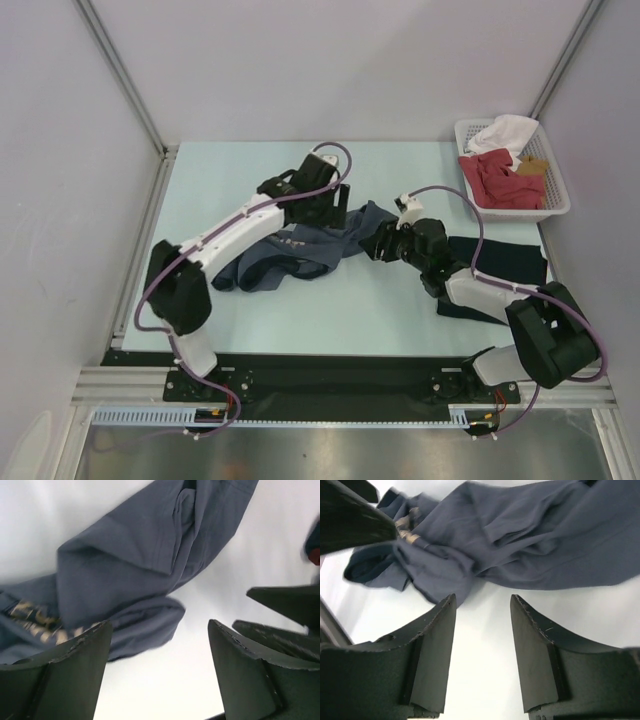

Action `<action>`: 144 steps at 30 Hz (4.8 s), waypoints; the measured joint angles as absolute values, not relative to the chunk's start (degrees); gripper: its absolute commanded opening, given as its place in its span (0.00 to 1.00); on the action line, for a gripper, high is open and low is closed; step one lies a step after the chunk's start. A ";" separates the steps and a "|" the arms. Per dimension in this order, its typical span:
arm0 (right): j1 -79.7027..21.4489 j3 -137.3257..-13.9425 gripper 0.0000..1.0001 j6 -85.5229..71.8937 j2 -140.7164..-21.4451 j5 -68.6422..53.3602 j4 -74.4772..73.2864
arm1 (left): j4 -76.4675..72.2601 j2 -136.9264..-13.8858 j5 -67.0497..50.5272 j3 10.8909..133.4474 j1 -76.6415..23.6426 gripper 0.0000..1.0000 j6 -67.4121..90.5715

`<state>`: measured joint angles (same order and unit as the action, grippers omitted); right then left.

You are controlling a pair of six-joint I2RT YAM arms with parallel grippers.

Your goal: Fold and stack the tank tops

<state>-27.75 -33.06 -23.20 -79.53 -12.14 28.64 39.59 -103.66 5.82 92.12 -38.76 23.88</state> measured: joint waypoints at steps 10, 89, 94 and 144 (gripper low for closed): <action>-37.58 -36.62 0.70 -19.88 -84.03 -13.78 25.34 | 36.47 -73.73 4.16 68.75 -34.02 0.79 24.58; -30.46 -39.22 0.00 -62.70 -106.00 -62.46 74.15 | -16.16 -66.11 -31.86 31.53 -31.29 0.17 37.91; -30.30 -39.22 0.00 -62.76 -106.00 -62.43 73.93 | -14.50 -64.60 -30.13 31.55 -31.11 0.16 37.36; -29.36 -39.22 0.00 -63.64 -106.30 -61.30 74.48 | -11.57 -68.10 -29.80 30.65 -32.12 0.29 28.49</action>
